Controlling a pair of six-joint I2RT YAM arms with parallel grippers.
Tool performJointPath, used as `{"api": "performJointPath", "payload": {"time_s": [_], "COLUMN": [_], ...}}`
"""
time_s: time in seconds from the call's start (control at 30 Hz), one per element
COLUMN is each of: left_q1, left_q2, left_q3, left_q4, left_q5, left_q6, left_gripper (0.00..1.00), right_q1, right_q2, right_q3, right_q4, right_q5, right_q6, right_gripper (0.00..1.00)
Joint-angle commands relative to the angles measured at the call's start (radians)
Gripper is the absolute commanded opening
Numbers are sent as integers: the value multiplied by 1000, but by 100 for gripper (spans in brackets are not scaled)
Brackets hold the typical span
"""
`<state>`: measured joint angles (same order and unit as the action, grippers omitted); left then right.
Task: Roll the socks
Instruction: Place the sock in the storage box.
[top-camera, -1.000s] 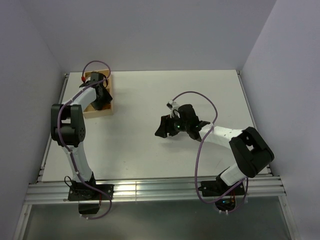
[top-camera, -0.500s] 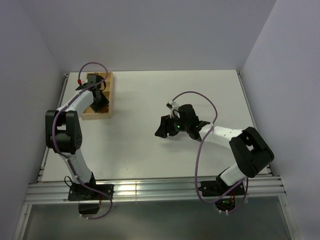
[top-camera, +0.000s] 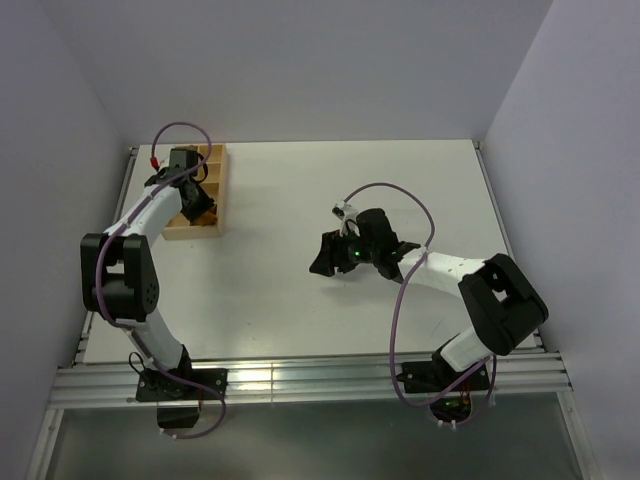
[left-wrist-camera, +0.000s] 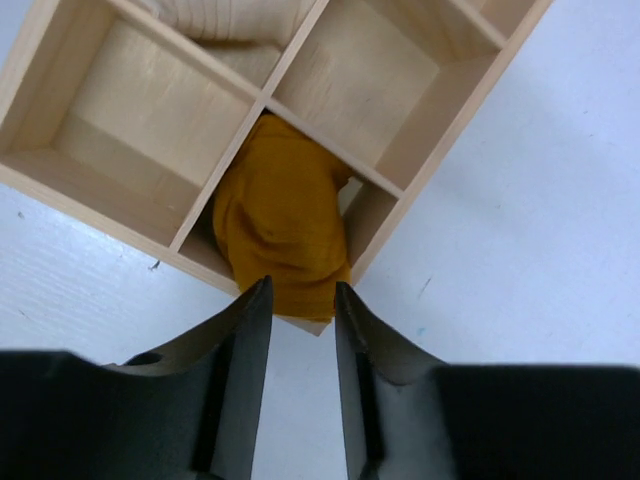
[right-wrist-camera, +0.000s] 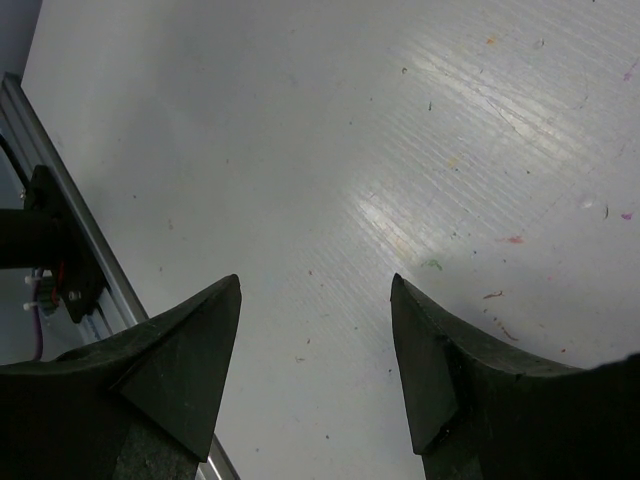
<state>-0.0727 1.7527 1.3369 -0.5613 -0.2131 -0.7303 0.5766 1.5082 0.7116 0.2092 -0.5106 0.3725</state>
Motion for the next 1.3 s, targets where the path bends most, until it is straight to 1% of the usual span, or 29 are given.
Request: {"api": "performJointPath", "payload": {"time_s": [0.0,0.17,0.33,0.5,0.63,0.8,0.9,0.93,1.0,1.03,1.1,1.13,1.2,1.23,1.27], "left_q1": [-2,-2,-2,-2,-2,-2,-4,-3,-2,-2,-2,-2,-4,-3,-2], "left_q2": [-44,-18,10,85,146,179,124,88,53,22,-7,-33,-58,-85,-100], "left_q3": [-31,-67,-79,-58,-25,7,-1,7,31,41,64,88,108,125,133], "left_q4": [6,29,58,57,41,11,17,11,1,-3,-23,-29,-43,-48,-51], "left_q5": [17,40,43,47,40,37,38,35,38,38,34,37,38,35,37], "left_q6": [-6,-11,-11,-8,14,29,29,31,31,32,32,34,37,40,42], "left_gripper": [33,21,21,20,21,21,26,30,34,39,44,50,56,61,64], "right_q1": [-9,-8,-9,-9,-9,-9,-9,-9,-9,-9,-9,-9,-9,-9,-9], "right_q2": [7,1,0,9,9,12,10,9,7,7,1,0,-14,-20,-32], "right_q3": [-3,-6,-6,-1,-1,0,-1,0,0,0,-1,-1,-4,-4,3], "right_q4": [32,30,30,27,27,22,19,21,22,22,22,21,21,13,4], "right_q5": [-11,-6,-8,-8,-9,-6,-3,-6,-9,-11,-11,-11,-6,6,15], "right_q6": [-12,-15,-17,-18,-18,-21,-23,-21,-23,-21,-23,-29,-27,-30,-33], "right_gripper": [69,69,69,69,68,68,68,68,68,68,68,68,68,68,68]}}
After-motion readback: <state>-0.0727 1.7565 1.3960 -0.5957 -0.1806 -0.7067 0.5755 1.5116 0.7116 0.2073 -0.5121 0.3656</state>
